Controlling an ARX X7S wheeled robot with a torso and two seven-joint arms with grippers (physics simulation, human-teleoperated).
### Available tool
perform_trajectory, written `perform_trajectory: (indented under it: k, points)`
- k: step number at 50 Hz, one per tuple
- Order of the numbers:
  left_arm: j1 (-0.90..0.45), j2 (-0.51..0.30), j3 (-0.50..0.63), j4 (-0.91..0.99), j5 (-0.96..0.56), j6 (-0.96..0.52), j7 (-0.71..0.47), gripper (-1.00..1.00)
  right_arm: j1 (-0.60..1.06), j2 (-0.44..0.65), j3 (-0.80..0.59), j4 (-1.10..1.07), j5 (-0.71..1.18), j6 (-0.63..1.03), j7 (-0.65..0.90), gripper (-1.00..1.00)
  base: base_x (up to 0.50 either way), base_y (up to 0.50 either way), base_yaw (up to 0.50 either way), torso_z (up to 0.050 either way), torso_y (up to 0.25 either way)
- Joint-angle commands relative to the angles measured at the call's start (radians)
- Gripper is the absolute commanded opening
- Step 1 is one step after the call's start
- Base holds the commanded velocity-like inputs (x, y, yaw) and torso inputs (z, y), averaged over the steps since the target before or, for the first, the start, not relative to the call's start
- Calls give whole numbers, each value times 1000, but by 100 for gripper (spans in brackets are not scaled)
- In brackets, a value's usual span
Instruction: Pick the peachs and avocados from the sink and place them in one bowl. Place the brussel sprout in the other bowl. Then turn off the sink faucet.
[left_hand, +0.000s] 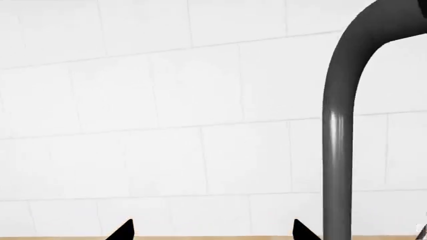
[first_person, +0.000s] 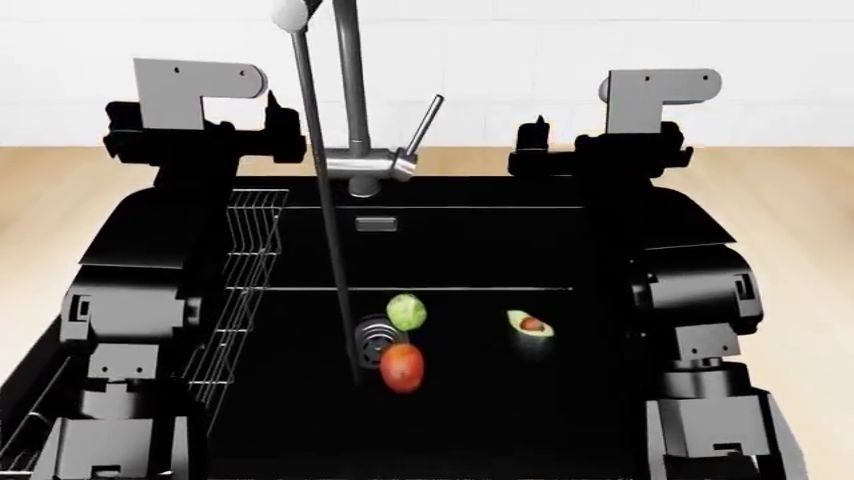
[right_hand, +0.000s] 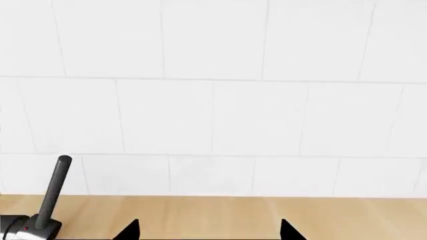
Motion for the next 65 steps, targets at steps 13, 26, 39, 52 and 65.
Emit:
perform_trajectory:
  k: [13, 26, 39, 52, 65]
  points:
    - [-5, -11, -8, -42, -14, 6, -18, 100, -2, 14, -42, 4, 2, -1, -13, 100, 500, 0, 0, 0, 2]
    - [1, -6, -2, -42, -54, -27, 22, 100, -4, 37, -49, -15, 53, 79, -68, 100, 142, 0, 0, 0, 0]
    - [100, -80, 107, 211, -207, -335, 276, 100, -78, 215, -160, -329, 178, 434, -263, 100, 0, 0, 0, 0, 0]
    - [179, -182, 190, 497, -356, -486, 465, 100, -147, 342, -257, -568, 234, 579, -326, 100, 0, 0, 0, 0, 0]
    - [209, -337, 310, 679, -454, -573, 644, 100, -156, 401, -382, -565, 211, 567, -372, 100, 0, 0, 0, 0, 0]
